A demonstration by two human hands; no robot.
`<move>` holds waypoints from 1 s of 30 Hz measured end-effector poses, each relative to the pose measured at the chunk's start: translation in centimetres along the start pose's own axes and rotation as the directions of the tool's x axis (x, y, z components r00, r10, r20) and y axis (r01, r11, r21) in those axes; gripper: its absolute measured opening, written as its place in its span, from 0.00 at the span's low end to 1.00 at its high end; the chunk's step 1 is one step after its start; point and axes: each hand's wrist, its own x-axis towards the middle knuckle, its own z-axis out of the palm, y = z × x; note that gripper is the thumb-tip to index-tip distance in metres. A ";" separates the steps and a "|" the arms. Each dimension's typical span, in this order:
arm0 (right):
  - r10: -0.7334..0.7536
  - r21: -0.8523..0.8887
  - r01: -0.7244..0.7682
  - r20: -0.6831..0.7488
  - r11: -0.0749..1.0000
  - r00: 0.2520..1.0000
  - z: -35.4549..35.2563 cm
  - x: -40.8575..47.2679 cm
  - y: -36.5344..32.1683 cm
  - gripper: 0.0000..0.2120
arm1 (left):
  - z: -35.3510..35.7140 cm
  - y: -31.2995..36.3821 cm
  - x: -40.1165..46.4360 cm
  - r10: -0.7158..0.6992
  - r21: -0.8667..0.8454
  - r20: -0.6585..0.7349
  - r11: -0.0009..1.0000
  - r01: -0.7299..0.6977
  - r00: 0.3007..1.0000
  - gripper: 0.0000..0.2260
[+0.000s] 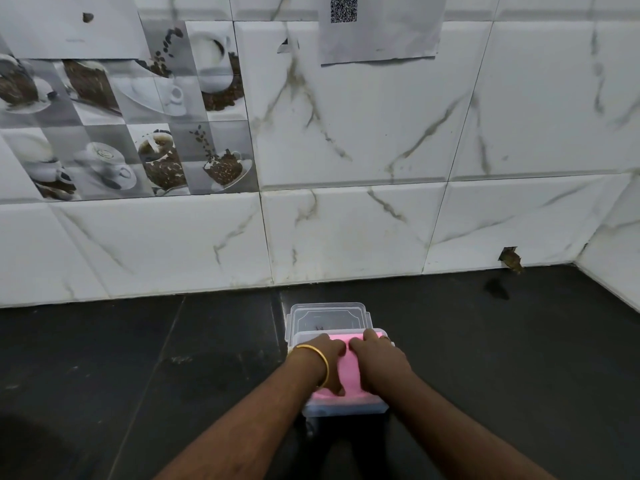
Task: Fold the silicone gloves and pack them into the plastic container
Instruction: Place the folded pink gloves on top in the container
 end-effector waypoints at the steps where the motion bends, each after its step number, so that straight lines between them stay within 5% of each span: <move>1: 0.000 -0.004 0.000 0.009 1.000 1.000 0.0 0.2 0.1 0.22 | 0.1 0.0 0.2 -0.002 0.002 0.009 1.000 0.002 1.000 0.37; 9: -0.004 -0.008 0.004 0.042 1.000 0.999 0.4 1.6 0.1 0.23 | 0.5 -0.3 1.0 -0.053 -0.117 0.062 0.991 0.061 0.997 0.45; 30: -0.046 -0.013 0.046 0.049 0.999 0.998 2.5 2.9 0.0 0.21 | 3.0 -1.1 3.7 -0.002 -0.108 0.100 0.994 0.013 0.995 0.46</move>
